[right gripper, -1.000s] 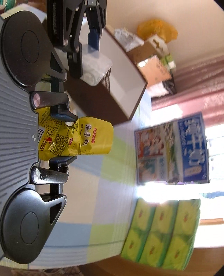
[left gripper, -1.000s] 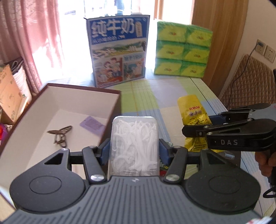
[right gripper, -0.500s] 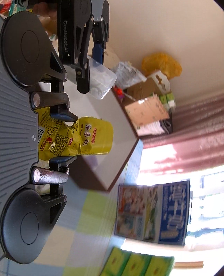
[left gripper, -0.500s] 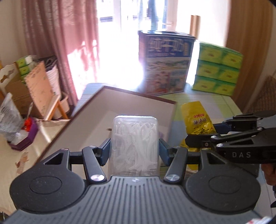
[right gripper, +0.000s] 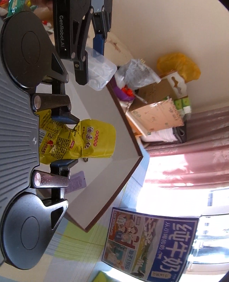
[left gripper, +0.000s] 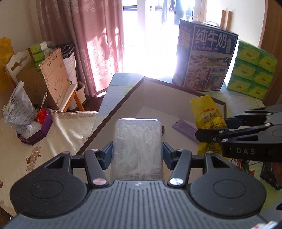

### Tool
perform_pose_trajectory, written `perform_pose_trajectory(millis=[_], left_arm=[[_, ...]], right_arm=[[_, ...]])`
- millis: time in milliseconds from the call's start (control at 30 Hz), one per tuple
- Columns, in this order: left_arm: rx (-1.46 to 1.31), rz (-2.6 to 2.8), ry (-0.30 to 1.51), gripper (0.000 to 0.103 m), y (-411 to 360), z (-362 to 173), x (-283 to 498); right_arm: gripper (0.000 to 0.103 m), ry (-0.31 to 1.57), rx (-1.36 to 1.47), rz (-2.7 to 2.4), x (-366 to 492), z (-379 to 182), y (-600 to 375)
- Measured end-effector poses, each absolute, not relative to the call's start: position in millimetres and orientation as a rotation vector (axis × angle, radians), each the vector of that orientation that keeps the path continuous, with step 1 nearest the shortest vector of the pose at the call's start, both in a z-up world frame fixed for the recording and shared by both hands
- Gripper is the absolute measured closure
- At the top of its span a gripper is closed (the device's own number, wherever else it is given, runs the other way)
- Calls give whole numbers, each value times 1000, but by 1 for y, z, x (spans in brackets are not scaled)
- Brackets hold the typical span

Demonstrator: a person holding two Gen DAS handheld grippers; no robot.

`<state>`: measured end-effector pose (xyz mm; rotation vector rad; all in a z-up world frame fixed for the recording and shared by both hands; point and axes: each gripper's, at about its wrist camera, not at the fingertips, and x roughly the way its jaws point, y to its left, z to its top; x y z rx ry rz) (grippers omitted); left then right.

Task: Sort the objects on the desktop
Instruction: 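Carry the floss box and snack packet into the shoebox and release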

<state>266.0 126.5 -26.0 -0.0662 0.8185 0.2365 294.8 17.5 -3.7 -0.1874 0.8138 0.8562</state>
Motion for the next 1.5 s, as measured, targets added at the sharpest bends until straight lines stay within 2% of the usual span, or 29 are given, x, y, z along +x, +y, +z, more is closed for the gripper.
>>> perform_pose_trajectory(millis=[633,1033,1100,1167,1500], left_arm=[[-125,187,1043,50,157,-108,341],[-118,193,1080,50,157,-120,352],[-115,189,1074,48,158,-119,352],[-111,189,1065,41,157,-116,351],[-91,194,1034,41,156,-104,348]], right_arm=[[65,972,-342,728,343,-73,55],[65,987,-349,718,345,-78,55],[65,986,-351,720,345,-78,56],[64,987,-353,722,345,-79,56],[64,978,-361,726,344,-77,59]])
